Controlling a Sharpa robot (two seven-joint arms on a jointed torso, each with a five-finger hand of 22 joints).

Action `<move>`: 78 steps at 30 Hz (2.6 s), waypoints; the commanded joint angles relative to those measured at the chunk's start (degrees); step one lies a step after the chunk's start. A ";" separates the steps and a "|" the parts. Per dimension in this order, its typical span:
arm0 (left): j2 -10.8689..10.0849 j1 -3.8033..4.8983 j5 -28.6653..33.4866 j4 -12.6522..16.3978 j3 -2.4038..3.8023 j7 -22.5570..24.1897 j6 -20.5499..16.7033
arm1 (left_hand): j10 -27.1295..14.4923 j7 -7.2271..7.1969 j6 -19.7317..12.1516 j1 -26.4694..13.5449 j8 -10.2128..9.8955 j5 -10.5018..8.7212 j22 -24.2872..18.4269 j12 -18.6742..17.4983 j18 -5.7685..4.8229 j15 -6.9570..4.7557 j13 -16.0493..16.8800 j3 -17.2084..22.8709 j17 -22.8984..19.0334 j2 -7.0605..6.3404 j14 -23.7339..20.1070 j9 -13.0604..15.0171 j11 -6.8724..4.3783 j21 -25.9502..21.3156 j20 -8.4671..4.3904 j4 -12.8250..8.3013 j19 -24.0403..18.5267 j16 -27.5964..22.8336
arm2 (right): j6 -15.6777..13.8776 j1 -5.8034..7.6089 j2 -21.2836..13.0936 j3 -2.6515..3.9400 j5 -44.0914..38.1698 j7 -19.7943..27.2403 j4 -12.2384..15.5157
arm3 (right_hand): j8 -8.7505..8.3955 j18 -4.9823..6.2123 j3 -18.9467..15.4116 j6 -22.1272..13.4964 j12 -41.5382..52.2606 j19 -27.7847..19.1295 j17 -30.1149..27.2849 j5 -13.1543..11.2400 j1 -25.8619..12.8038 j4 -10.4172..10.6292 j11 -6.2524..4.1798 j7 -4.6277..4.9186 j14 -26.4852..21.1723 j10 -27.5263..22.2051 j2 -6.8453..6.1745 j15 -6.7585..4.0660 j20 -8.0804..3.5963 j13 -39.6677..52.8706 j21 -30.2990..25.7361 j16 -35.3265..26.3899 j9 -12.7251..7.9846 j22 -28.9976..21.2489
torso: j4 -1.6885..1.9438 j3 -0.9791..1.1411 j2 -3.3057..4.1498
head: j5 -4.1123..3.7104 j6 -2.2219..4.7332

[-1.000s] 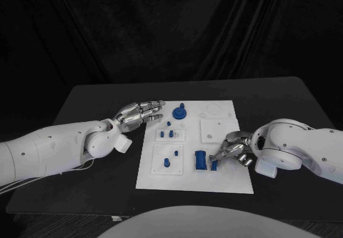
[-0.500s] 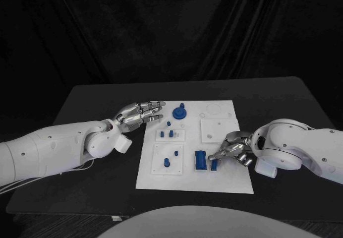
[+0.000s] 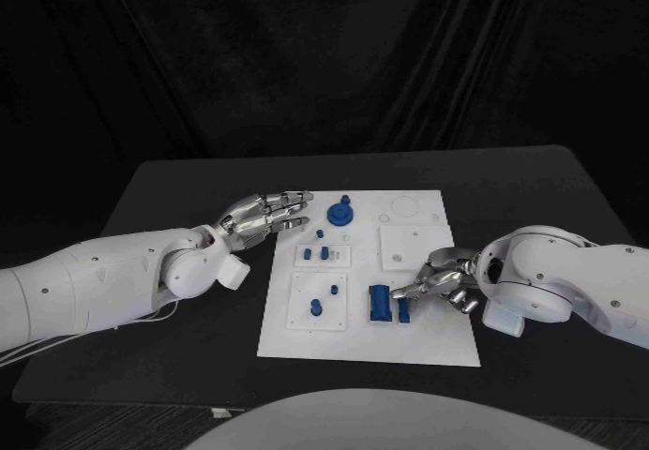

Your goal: Assemble the parts on the task board

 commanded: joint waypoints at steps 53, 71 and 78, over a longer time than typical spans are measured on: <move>-0.34 -0.82 0.14 0.06 0.05 0.99 0.40 | 0.37 0.26 0.53 -0.85 0.48 0.31 -0.06 0.44 1.06 -0.09 0.09 0.65 0.10 0.13 0.44 0.09 0.21 0.32 0.15 -0.05 0.13 0.34 | -4.57 -2.15 -6.20 0.00 -20.85 7.56 5.94 | 32.25 -0.49 -6.78 -9.18 0.15 1.43 0.21 0.60 11.28 -2.06 -3.03 -3.25 2.93 6.05 1.21 -2.59 -2.32 15.08 1.13 0.32 36.39 11.04 | -0.18 -0.21 -1.33 | 0.44 -0.01; -0.41 -0.87 0.14 0.13 0.05 0.89 0.48 | 0.47 0.34 0.68 -0.94 0.56 0.36 -0.08 0.48 1.07 -0.19 0.10 0.89 0.10 0.07 0.45 0.11 0.33 0.33 0.15 -0.11 0.14 0.35 | -2.12 -3.69 -4.51 0.00 -21.45 5.05 5.39 | 36.23 -0.40 -7.85 -6.85 0.15 1.28 -0.26 -0.68 10.38 -1.24 -3.21 -3.46 2.85 6.05 0.74 -2.74 -2.47 15.08 0.67 0.08 40.08 10.90 | -0.16 -0.27 -1.17 | 0.33 -0.01; -0.37 -0.87 0.14 0.09 0.05 0.85 0.56 | 0.47 0.34 0.68 -0.94 0.56 0.36 -0.08 0.48 1.07 -0.19 0.10 0.89 0.10 0.07 0.45 0.11 0.33 0.33 0.15 -0.11 0.14 0.35 | -2.31 -4.07 -3.70 0.00 -21.46 4.64 4.86 | 36.47 -0.38 -7.80 -6.82 0.15 1.25 -0.39 -0.40 10.55 -1.28 -3.24 -3.50 2.82 6.05 0.84 -2.76 -2.49 15.08 0.58 0.01 40.44 10.88 | -0.28 -0.20 -1.20 | 0.31 -0.01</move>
